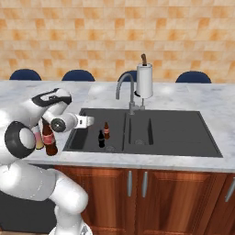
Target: Place the large bottle from the dining counter next to the other large bottle outside the sink, and place the small bottle from the dining counter next to the other small bottle inside the sink.
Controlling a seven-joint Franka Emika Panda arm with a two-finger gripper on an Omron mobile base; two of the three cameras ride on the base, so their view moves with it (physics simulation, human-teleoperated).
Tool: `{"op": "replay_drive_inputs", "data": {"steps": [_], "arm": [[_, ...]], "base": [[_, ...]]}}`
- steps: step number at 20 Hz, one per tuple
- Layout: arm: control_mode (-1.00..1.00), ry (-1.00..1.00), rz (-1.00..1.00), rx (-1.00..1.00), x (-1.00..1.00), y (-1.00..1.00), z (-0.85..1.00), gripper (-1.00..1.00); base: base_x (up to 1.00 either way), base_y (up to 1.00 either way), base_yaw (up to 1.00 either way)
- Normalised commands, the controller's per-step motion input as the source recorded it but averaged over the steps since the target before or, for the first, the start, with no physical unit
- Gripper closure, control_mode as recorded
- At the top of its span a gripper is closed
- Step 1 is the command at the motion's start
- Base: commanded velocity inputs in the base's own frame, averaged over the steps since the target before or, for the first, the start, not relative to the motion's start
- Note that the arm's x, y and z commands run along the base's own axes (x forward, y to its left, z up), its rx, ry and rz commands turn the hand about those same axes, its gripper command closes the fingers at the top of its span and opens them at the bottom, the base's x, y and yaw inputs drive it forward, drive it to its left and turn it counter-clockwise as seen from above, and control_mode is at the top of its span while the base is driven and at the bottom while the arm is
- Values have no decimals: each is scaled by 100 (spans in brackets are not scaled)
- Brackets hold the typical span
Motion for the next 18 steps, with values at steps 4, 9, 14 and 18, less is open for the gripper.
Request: {"op": "replay_drive_inputs", "data": {"steps": [4, 9, 14, 18], "arm": [[-100, -5, 0, 0, -63, 0, 42, -100], [-100, -3, 0, 2, -56, -14, 42, -100], [-100, -3, 0, 6, -46, -37, 47, -100], [-100, -3, 0, 8, -35, -45, 45, -100]], "base": [[0, 0, 0], [0, 0, 0], [0, 0, 0], [0, 0, 0]]}}
